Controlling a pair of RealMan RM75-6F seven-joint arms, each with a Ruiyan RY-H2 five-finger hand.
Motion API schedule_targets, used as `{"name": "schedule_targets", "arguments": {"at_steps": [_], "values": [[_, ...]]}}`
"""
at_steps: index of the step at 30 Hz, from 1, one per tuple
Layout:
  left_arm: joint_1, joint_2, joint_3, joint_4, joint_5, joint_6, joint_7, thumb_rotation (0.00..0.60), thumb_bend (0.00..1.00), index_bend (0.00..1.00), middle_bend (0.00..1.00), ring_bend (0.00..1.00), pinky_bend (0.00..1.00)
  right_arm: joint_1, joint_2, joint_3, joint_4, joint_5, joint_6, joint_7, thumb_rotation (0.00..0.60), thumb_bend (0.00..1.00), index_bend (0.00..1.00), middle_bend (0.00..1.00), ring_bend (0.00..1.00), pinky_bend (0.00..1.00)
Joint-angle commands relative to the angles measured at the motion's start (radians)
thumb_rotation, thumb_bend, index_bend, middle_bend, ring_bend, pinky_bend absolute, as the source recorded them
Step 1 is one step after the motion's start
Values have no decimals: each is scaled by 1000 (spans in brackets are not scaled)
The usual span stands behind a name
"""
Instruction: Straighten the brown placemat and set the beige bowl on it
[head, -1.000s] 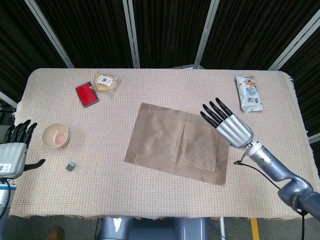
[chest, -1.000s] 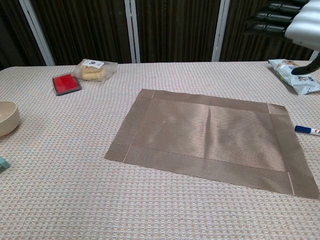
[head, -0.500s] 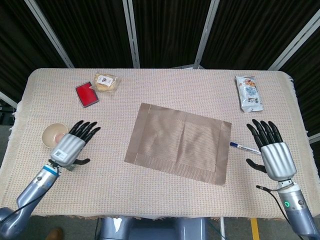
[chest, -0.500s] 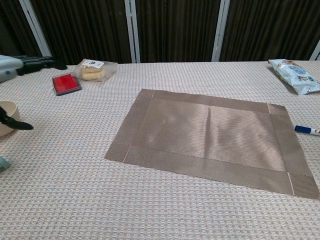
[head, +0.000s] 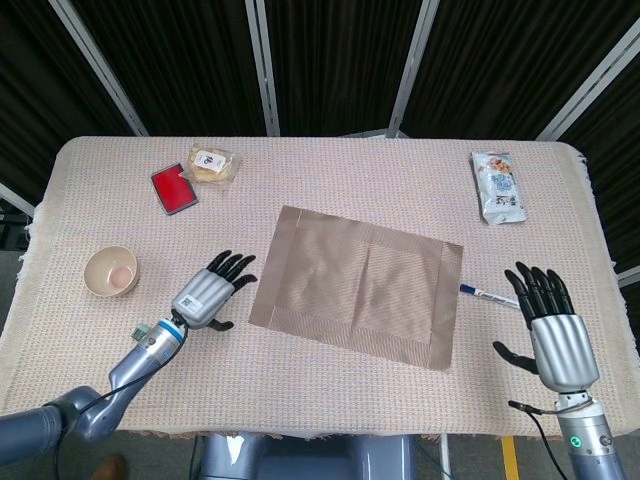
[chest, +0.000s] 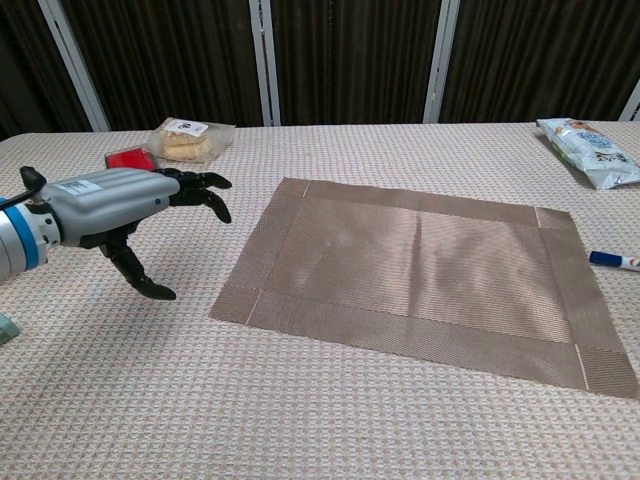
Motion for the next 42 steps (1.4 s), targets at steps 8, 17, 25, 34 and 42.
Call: {"name": "schedule_targets", "arguments": {"at_steps": [8, 17, 25, 34, 42], "values": [[-41, -99, 22, 125, -12, -32, -56, 600, 0, 220, 0, 0, 0, -2, -3, 20, 8, -2, -22, 3, 600, 0, 0, 0, 0, 0], [-50, -157, 31, 192, -24, -31, -87, 600, 0, 223, 0, 0, 0, -8, -4, 30, 12, -9, -28, 6, 600, 0, 0, 0, 0, 0], [-72, -197, 37, 231, -29, -46, -60, 600, 4, 242, 0, 0, 0, -17, 2, 44, 17, -14, -18, 25, 600, 0, 0, 0, 0, 0], [-85, -186, 32, 213, -41, -48, -40, 600, 201, 291, 0, 0, 0, -24, 4, 50, 18, -24, -18, 33, 600, 0, 0, 0, 0, 0], [-101, -168, 18, 187, -65, -59, -11, 600, 236, 304, 0, 0, 0, -28, 6, 54, 17, -26, -22, 35, 600, 0, 0, 0, 0, 0]]}}
